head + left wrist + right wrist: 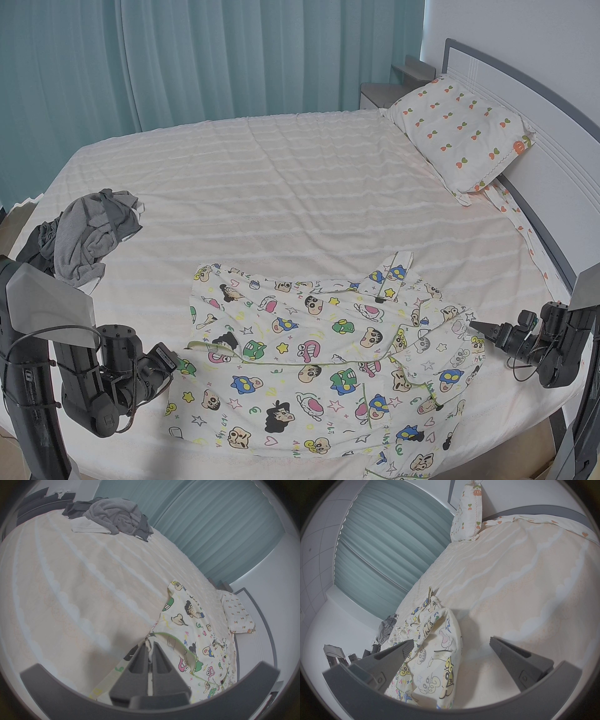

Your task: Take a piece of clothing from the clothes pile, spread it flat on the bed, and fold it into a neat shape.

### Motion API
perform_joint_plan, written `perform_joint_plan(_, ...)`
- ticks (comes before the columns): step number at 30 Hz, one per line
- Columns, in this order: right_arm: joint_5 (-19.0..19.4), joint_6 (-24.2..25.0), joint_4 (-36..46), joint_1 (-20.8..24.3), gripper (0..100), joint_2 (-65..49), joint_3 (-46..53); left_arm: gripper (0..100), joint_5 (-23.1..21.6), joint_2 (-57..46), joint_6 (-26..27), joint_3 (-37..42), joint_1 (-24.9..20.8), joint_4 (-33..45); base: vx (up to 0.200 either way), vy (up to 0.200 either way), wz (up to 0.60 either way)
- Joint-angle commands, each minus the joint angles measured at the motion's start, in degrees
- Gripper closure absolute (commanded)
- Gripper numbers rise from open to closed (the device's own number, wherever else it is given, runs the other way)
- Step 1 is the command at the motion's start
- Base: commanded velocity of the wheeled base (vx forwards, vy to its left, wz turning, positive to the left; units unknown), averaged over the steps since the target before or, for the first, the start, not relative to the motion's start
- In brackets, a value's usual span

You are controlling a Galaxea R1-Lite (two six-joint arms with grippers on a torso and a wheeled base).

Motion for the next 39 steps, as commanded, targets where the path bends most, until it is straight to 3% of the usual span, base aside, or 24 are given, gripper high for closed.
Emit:
perform_joint_plan(1, 0.0, -0.01, -0.04, 0.0, 0, 0.36, -0.04, 100, 0.11, 4.39, 0.31, 0.0, -1.01, -2.54, 0.0, 0.0, 0.0)
perform_joint_plan(5, 0.0, -0.01, -0.04, 0.0, 0, 0.44, -0.04, 100, 0.02, 4.92, 1.18, 0.44, -1.62, -2.54, 0.0, 0.0, 0.0)
perform_joint_plan(6, 0.0, -0.01, -0.04, 0.0, 0, 0.44, -0.04, 0, 0.11, 4.83, 1.27, 0.52, -1.8, -2.54, 0.0, 0.0, 0.0)
perform_joint_plan(16, -0.17, 0.08, -0.39, -0.44, 0, -0.87, -0.48, 0, 4.68, 1.75, 0.74, 1.14, -1.27, -2.54, 0.0, 0.0, 0.0)
perform_joint_plan(26, -2.37, 1.13, -1.8, -4.66, 0, -9.75, -3.12, 0, -2.44, -8.18, 0.39, 6.15, 1.89, -2.54, 0.0, 0.0, 0.0)
perform_joint_plan(27, -2.37, 3.15, -1.27, -4.3, 0, -12.47, -3.65, 0, -4.11, -9.58, 0.13, 6.5, 3.03, -2.54, 0.0, 0.0, 0.0)
perform_joint_plan(31, -2.63, 5.7, 7.61, 1.94, 0, -15.73, -9.36, 0, -6.75, -10.73, -4.0, 6.68, 3.21, -2.54, 0.0, 0.0, 0.0)
perform_joint_plan(34, -2.63, 5.79, 8.66, 2.46, 0, -15.9, -10.06, 0, -6.92, -10.81, -4.27, 6.68, 3.12, -2.54, 0.0, 0.0, 0.0)
perform_joint_plan(35, -4.57, 7.72, 25.63, 9.23, 0, -18.54, -19.2, 0, -8.06, -11.78, -5.41, 7.47, 3.21, -2.54, 0.0, 0.0, 0.0)
perform_joint_plan(38, -9.93, 13.96, 33.71, 14.5, 0, -17.48, -26.94, 0, -8.24, -11.96, -6.02, 8.17, 3.21, -2.54, 0.0, 0.0, 0.0)
perform_joint_plan(39, -13.27, 19.94, 34.85, 17.93, 0, -15.11, -31.6, 0, -9.21, -11.96, -6.9, 8.79, 2.95, -2.54, 0.0, 0.0, 0.0)
